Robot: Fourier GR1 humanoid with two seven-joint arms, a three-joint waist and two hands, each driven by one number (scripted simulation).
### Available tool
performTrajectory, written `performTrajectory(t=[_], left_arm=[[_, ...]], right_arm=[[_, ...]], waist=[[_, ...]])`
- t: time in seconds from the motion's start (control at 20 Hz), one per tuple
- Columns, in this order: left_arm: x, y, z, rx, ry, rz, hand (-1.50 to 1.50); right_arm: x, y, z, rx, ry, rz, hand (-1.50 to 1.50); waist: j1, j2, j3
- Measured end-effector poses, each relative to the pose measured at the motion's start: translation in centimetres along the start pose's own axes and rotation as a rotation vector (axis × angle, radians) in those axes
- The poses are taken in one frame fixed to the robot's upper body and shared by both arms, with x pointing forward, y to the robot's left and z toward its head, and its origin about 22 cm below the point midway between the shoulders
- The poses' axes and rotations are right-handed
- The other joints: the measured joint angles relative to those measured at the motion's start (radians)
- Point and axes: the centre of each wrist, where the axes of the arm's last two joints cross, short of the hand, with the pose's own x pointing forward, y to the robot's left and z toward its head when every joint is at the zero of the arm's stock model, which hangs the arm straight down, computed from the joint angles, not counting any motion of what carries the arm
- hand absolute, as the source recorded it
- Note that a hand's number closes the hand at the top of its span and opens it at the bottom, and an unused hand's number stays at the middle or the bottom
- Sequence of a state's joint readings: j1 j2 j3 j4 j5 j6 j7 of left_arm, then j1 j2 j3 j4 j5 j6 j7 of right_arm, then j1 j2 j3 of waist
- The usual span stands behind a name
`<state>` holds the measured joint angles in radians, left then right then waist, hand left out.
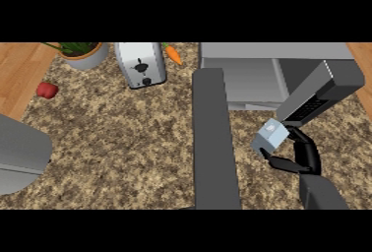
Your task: Pick up the milk, place it into the microwave and close the microwave
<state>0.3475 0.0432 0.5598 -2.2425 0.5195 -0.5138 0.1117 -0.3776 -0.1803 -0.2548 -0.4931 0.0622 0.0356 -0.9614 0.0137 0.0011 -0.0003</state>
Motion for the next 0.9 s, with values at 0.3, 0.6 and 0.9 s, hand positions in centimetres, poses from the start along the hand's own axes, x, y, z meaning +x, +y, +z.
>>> performTrajectory(t=[0.3, 0.6, 0.9], left_arm=[[-0.2, 0.5, -0.1, 0.007, 0.004, -0.004, -1.50], [-0.1, 0.5, 0.1, 0.002, 0.006, 0.007, -1.50], [0.5, 0.9, 0.4, 0.013, 0.007, 0.001, -1.50]], right_arm=[[-0.1, 0.6, -0.4, 0.010, -0.048, -0.026, 1.50], [-0.4, 0.9, -0.6, 0.036, -0.061, 0.007, 1.50], [0.0, 1.3, -0.1, 0.092, -0.089, -0.031, 1.50]], waist=[[-0.003, -0.001, -0.001], [0.001, -0.002, -0.002], [-0.009, -0.005, -0.002]])
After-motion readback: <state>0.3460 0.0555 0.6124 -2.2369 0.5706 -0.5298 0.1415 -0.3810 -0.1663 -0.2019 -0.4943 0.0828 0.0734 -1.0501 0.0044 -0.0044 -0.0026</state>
